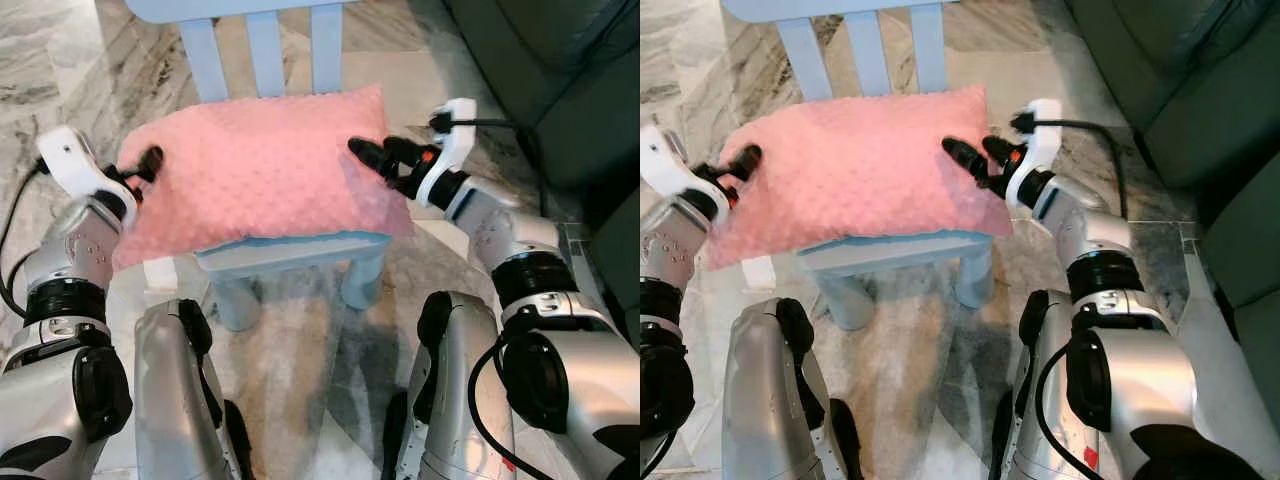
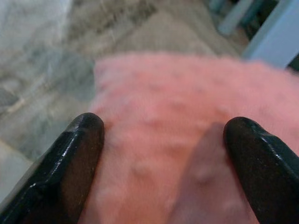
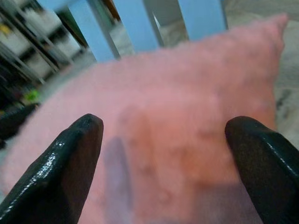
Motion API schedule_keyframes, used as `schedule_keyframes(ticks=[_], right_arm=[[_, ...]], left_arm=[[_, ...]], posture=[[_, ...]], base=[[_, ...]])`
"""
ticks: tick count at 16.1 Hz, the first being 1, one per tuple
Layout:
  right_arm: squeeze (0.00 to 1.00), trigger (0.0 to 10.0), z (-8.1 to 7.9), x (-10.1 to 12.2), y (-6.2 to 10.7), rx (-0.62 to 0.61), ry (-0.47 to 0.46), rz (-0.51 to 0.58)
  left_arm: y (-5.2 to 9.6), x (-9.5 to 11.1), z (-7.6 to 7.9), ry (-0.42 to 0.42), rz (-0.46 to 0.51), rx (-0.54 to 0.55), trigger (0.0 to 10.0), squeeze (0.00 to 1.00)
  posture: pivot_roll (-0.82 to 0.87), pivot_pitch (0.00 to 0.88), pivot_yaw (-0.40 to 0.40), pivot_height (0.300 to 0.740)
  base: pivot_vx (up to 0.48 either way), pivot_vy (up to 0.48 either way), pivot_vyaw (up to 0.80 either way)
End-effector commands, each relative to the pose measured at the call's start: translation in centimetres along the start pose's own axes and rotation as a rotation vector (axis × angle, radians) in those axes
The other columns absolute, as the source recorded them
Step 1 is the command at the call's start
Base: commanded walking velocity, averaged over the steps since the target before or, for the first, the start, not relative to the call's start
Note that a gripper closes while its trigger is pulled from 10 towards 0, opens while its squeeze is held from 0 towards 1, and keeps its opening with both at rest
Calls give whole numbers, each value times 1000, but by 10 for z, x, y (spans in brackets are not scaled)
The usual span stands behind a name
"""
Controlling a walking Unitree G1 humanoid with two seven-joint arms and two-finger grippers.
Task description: Move the pillow to the sofa
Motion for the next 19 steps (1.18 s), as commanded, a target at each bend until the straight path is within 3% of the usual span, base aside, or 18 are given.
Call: schedule_keyframes(ticks=[1, 2, 6, 10, 11, 12, 16, 19], right_arm=[[0, 10000, 1, -6, -1, -12, 44, -32], [0, 10000, 3, -8, -3, -36, 90, -46], [0, 10000, 12, -23, -5, -138, 214, -123], [0, 10000, 5, -44, -10, -133, 213, -196], [0, 10000, -1, -52, -13, -118, 202, -218], [0, 0, -2, -55, -13, -121, 207, -228], [0, 0, -10, -53, -17, -79, 171, -209], [0, 0, -13, -57, -16, -53, 163, -213]], left_arm=[[3, -9, -11, -16, -47, 16, 10000, 0], [3, -17, -13, 20, -79, 13, 10000, 0], [3, -30, -7, -15, -138, -31, 10000, 0], [3, -36, -5, -32, -172, -54, 10000, 0], [3, -35, -2, -27, -163, -78, 3333, 0], [3, -35, -1, -16, -162, -87, 0, 0], [7, -46, 1, 18, -206, -121, 0, 0], [10, -61, 9, 149, -289, -168, 0, 0]], posture=[[46, 323, -5, 365], [46, 324, -4, 365], [46, 333, -1, 365], [52, 341, 0, 365], [53, 348, 0, 365], [54, 349, 0, 365], [51, 358, 2, 365], [51, 364, 5, 365]], base=[[0, 0, 0], [0, 0, 0], [0, 0, 0], [0, 0, 0], [0, 0, 0], [0, 0, 0], [0, 0, 0], [0, 0, 0]])
Point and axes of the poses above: a point about 5 cm out from each wrist's last joint towards the gripper, its own y axis pointing back from the gripper into the wrist, its own x axis along the axis of the wrist's last joint, z = x × y, the point moved 5 cm from there along -y, pointing out of the wrist towards the gripper, and after that the axes turned 3 degrees about y, right-handed, at the moved point
